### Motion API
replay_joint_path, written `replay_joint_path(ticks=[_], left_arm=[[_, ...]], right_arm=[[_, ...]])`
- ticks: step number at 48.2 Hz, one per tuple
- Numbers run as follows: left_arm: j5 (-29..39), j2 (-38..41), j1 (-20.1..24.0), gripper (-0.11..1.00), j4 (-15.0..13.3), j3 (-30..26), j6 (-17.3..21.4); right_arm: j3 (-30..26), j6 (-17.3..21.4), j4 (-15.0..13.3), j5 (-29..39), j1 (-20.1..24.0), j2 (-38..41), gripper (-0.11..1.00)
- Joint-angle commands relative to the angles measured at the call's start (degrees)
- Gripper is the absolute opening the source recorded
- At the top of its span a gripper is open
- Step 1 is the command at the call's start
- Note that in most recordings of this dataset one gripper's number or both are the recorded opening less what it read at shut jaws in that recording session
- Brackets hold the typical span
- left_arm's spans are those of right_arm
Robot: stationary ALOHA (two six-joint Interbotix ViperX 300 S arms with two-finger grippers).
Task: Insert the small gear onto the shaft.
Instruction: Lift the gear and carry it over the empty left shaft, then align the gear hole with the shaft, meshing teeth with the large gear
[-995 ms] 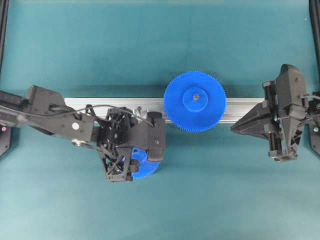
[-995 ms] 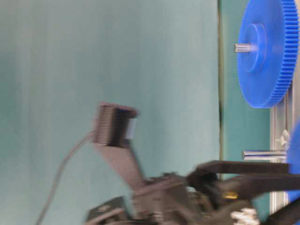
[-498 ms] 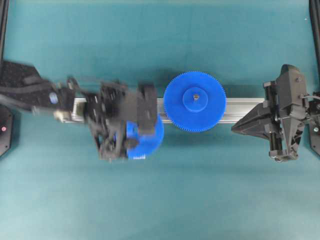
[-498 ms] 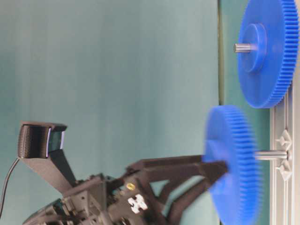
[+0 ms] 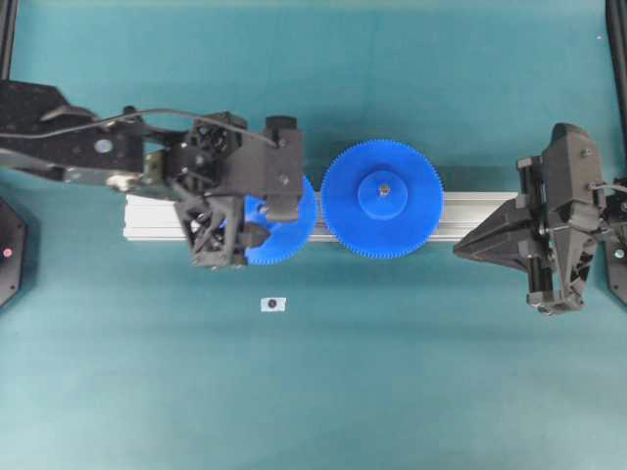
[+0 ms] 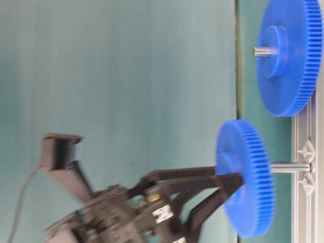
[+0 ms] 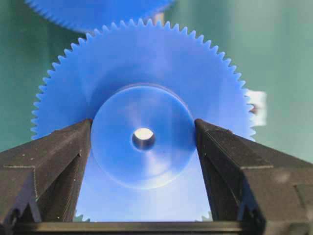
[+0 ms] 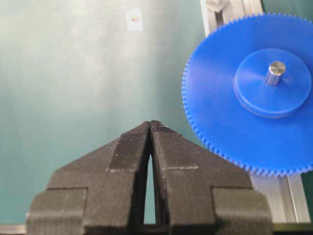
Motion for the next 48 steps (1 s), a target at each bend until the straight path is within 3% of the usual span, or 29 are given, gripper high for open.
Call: replay_joint_path(ticks=[1, 25, 48], left_arm=[[-1.6, 0.4, -0.1, 0.72, 0.2, -0.8, 0.1], [-1.7, 3.4, 0.1, 0.72, 0.2, -0.1, -0.1], [2.9, 2.5, 0.1, 0.72, 0.2, -0.5, 0.3]], right_arm=[[-0.3, 0.4, 0.0, -1.0, -0.1, -0.5, 0.11], [0.9, 0.5, 0.0, -1.1, -0.3, -3.9, 0.11], [1.5, 0.4, 0.0, -1.4, -0.6, -4.8, 0.11]])
